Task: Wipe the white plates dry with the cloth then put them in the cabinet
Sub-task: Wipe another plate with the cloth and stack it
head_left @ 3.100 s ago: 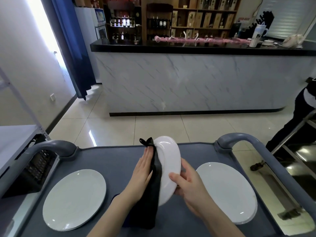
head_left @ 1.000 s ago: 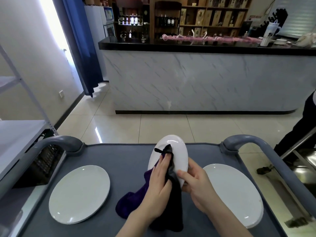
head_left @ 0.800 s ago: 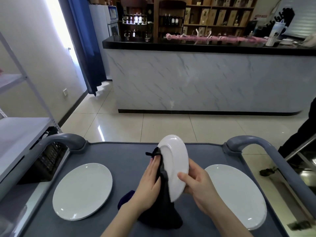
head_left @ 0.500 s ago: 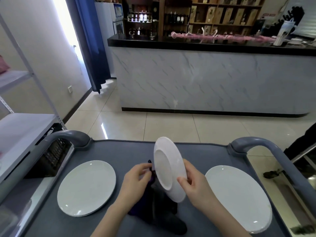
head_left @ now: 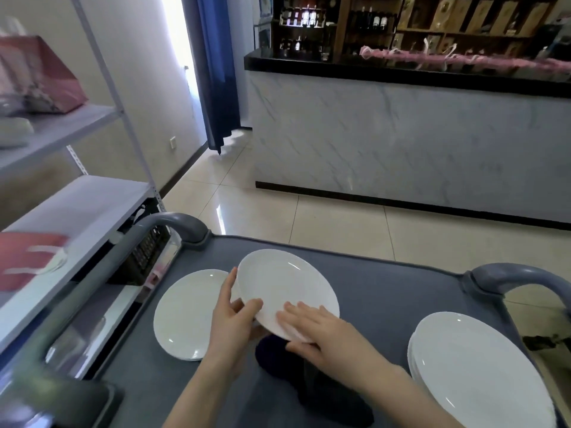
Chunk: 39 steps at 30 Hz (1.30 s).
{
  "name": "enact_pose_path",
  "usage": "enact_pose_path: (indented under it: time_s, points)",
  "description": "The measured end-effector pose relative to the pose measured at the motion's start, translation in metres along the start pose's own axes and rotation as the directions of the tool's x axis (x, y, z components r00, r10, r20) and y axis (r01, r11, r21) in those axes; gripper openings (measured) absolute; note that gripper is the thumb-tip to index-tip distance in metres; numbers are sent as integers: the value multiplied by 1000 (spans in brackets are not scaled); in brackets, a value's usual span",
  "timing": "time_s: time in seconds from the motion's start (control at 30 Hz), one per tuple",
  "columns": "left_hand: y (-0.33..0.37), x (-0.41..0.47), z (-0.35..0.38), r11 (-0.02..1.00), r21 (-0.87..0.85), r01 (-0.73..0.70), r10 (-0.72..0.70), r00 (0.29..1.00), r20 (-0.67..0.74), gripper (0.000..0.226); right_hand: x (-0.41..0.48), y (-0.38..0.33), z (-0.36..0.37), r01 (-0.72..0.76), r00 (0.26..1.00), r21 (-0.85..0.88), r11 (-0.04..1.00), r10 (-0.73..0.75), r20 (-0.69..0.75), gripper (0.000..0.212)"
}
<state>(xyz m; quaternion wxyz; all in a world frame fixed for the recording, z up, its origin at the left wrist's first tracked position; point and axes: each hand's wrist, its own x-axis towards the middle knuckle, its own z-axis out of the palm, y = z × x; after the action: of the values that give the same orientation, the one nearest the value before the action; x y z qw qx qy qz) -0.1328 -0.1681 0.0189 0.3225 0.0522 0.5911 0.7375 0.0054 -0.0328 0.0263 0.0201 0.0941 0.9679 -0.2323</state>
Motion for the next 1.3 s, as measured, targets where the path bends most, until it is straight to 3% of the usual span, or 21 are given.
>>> enact_pose_path:
  time_s: [0.2,0.33,0.47,0.7,0.9,1.03,1.3]
  points:
    - [5,14,-67,998,60,21,-18,999,-49,64,48,8,15,-195,977,135,971,204,-57,58]
    - [7,22,-108,999,53,4,-1,998,-70,65,85,-5,33,-276,951,353,894,306,-32,70]
    - [8,28,-138,999,28,46,-42,992,-118,74,113,-20,52,-302,924,514,803,380,-51,64]
    - [3,55,-170,955,291,51,18,973,-231,74,141,-30,84,-361,899,514,778,437,-30,64]
    - [1,69,-167,812,576,93,95,953,-289,77,150,-33,96,-388,886,514,766,463,-22,66]
    - [-1,70,-164,695,716,66,185,946,-267,57,152,-35,103,-398,876,530,749,482,-23,66]
    - [-13,72,-175,614,785,83,199,946,-256,65,149,-41,116,-384,867,557,736,495,-56,66]
